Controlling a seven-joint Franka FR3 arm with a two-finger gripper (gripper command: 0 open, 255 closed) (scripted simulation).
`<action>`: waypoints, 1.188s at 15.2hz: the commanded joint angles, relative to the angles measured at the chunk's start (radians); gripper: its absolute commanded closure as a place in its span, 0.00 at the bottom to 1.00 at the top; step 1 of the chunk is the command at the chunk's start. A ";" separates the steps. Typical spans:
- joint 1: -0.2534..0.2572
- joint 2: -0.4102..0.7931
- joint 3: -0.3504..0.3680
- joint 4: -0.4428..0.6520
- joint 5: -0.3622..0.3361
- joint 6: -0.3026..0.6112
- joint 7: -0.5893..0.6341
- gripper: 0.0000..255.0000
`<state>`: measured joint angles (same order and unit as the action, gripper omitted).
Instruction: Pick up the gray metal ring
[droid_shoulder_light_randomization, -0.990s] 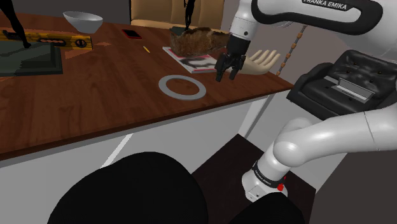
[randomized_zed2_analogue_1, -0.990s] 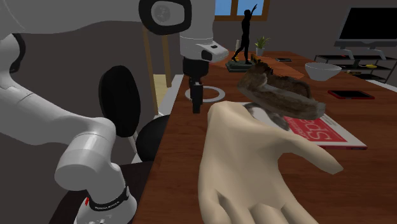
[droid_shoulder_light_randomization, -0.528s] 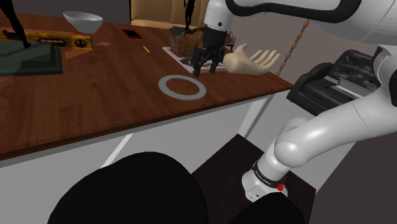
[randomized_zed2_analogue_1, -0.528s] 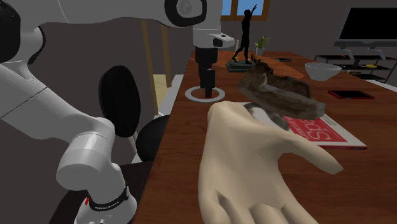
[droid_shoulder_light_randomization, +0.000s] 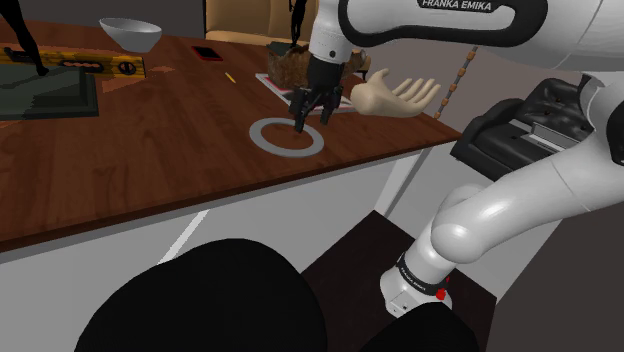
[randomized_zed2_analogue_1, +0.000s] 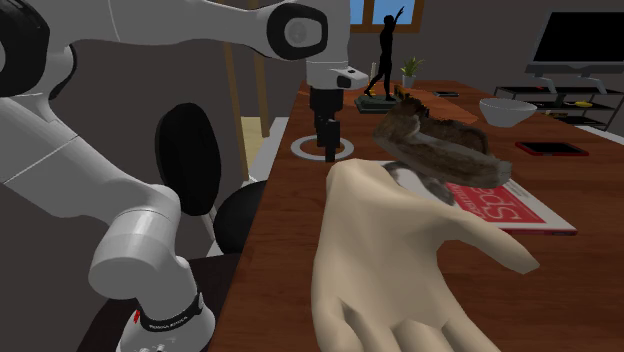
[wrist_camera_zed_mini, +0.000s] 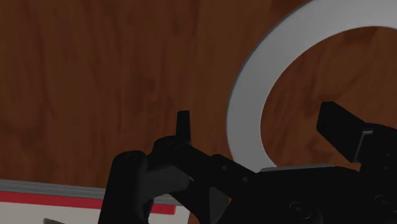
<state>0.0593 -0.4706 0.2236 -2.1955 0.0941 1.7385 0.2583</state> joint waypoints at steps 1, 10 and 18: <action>0.001 -0.002 0.001 -0.023 0.001 0.021 -0.001 0.00; 0.003 -0.010 0.003 -0.035 0.004 0.025 0.002 1.00; -0.002 0.005 -0.004 0.063 -0.003 -0.058 0.001 1.00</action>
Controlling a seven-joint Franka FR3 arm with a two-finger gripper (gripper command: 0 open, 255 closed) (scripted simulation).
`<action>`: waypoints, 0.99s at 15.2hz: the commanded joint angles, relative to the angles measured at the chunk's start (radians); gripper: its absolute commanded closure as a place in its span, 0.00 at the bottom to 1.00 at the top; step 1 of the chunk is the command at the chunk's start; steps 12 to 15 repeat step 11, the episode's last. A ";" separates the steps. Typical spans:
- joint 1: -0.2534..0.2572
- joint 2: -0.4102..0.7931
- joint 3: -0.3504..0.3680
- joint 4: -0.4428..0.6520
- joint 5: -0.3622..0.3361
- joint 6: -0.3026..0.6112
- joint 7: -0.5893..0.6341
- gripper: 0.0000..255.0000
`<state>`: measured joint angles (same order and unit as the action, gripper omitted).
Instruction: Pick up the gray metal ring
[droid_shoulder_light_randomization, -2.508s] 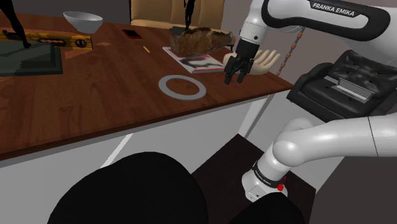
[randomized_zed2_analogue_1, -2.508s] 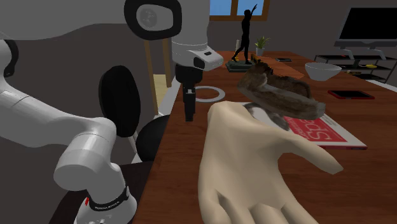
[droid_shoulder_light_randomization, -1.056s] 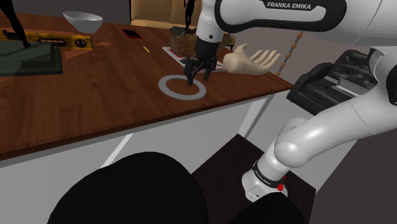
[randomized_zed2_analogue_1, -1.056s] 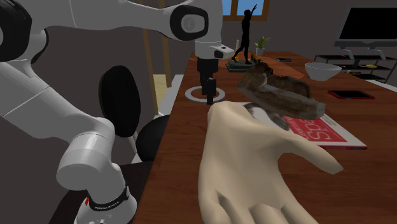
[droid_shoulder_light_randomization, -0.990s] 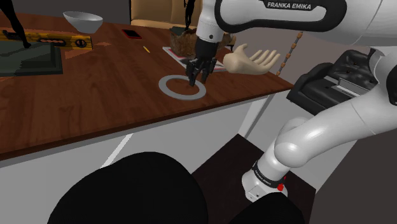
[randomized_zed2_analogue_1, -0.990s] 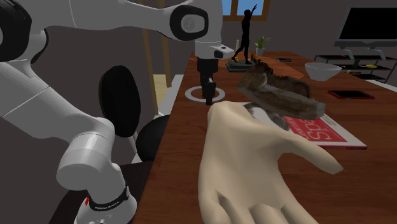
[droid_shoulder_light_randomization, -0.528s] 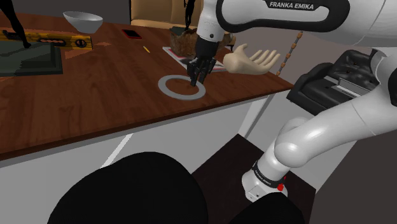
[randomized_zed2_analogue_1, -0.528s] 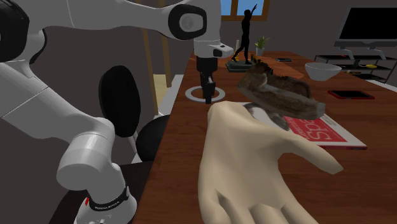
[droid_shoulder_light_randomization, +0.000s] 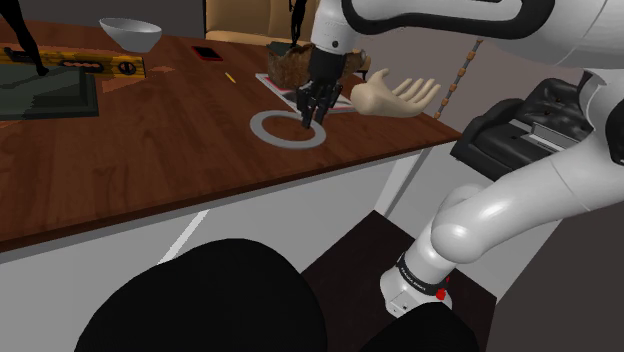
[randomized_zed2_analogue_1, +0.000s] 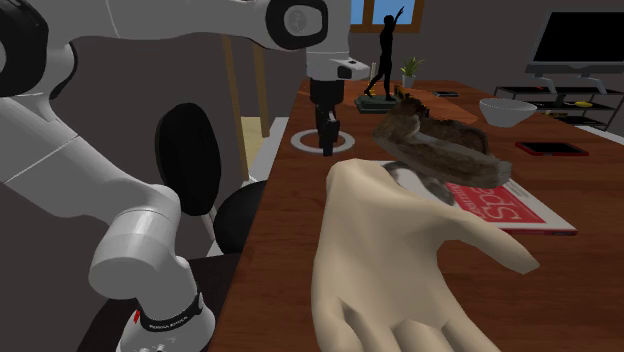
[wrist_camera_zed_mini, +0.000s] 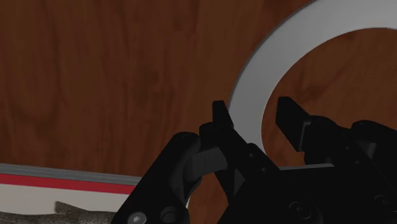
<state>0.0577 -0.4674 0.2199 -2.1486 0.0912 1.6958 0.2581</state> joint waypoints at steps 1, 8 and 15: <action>-0.001 0.003 -0.001 0.031 -0.001 -0.029 0.002 1.00; -0.004 0.022 -0.005 0.142 -0.007 -0.121 0.005 1.00; -0.005 0.026 -0.005 0.161 -0.008 -0.136 0.005 1.00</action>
